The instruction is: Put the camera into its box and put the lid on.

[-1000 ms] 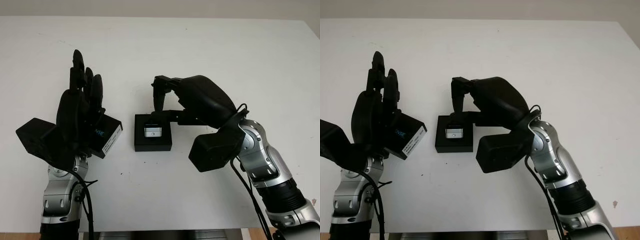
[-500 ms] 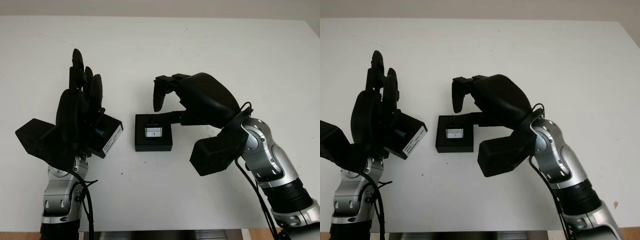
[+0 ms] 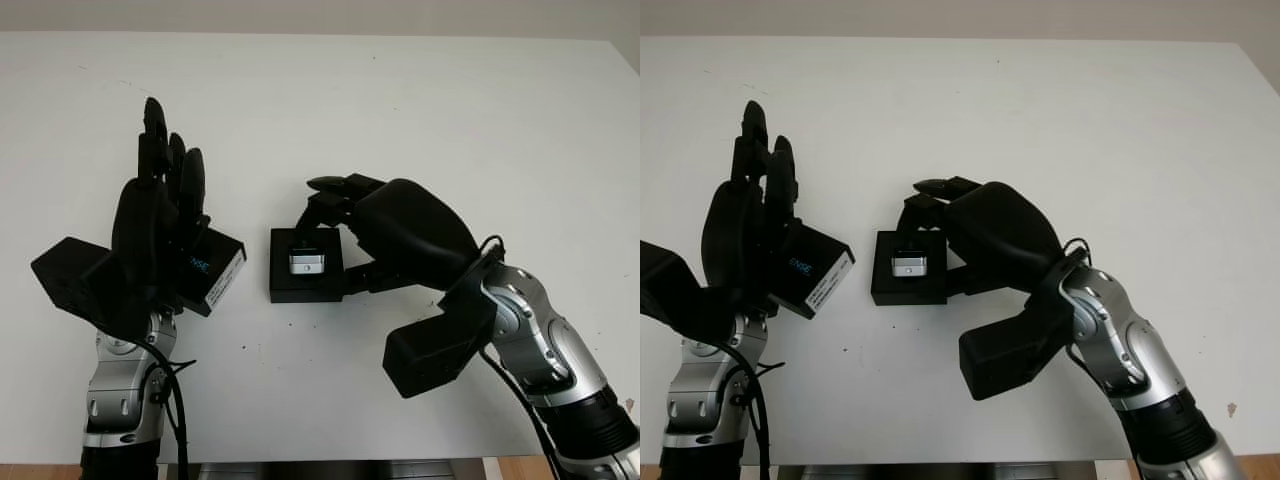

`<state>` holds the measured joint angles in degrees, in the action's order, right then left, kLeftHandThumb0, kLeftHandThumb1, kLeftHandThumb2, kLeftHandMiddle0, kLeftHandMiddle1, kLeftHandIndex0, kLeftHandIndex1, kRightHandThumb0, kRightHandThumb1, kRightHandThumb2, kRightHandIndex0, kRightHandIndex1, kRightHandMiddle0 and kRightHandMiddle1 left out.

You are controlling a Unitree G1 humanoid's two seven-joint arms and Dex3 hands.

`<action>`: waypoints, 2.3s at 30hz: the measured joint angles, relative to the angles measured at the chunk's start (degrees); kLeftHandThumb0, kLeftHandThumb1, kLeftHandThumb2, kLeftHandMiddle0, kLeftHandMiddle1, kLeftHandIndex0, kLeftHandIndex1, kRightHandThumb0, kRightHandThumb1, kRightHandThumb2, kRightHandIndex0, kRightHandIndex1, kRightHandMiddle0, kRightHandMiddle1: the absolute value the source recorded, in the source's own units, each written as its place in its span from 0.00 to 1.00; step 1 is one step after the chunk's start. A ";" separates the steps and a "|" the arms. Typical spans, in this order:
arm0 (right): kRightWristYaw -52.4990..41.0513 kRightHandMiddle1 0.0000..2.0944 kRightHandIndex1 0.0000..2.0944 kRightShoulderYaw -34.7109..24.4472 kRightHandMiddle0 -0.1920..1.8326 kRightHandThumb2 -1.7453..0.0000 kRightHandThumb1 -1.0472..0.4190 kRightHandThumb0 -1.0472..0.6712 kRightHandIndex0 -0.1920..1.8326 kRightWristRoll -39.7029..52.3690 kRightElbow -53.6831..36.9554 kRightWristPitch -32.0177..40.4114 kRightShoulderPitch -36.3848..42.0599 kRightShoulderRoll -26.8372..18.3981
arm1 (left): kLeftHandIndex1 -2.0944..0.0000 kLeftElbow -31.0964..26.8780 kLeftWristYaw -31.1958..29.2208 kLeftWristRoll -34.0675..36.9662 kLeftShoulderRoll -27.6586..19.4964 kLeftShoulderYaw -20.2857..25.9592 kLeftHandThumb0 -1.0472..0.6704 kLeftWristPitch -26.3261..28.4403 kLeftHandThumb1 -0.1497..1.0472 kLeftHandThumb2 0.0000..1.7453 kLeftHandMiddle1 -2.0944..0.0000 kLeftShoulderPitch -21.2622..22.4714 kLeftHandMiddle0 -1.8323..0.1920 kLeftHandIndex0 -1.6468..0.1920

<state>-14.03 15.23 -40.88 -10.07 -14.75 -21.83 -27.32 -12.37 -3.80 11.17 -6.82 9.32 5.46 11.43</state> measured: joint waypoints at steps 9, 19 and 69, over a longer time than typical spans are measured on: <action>3.08 0.50 0.10 1.42 0.26 0.97 0.04 0.19 0.28 -3.24 3.27 -0.47 -0.56 0.71 | 1.00 0.00 0.04 0.21 -0.01 -0.02 0.14 0.34 1.00 0.27 1.00 0.00 1.00 1.00; 6.97 0.54 0.11 2.38 0.30 0.97 0.03 0.21 0.31 -4.06 7.24 -1.14 -2.69 1.82 | 1.00 -0.20 0.33 0.09 0.00 -0.08 0.14 0.50 1.00 0.26 1.00 -0.18 1.00 1.00; 45.43 0.79 0.41 6.35 0.33 0.97 0.08 0.36 0.22 -20.17 19.39 -18.99 -7.20 -0.87 | 1.00 -0.38 0.82 -0.43 0.67 -0.20 0.14 0.55 1.00 0.27 1.00 -0.62 1.00 1.00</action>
<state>31.40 21.59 -61.05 9.32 -33.74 -29.03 -28.18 -12.75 -2.98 10.74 -6.14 9.12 6.01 10.80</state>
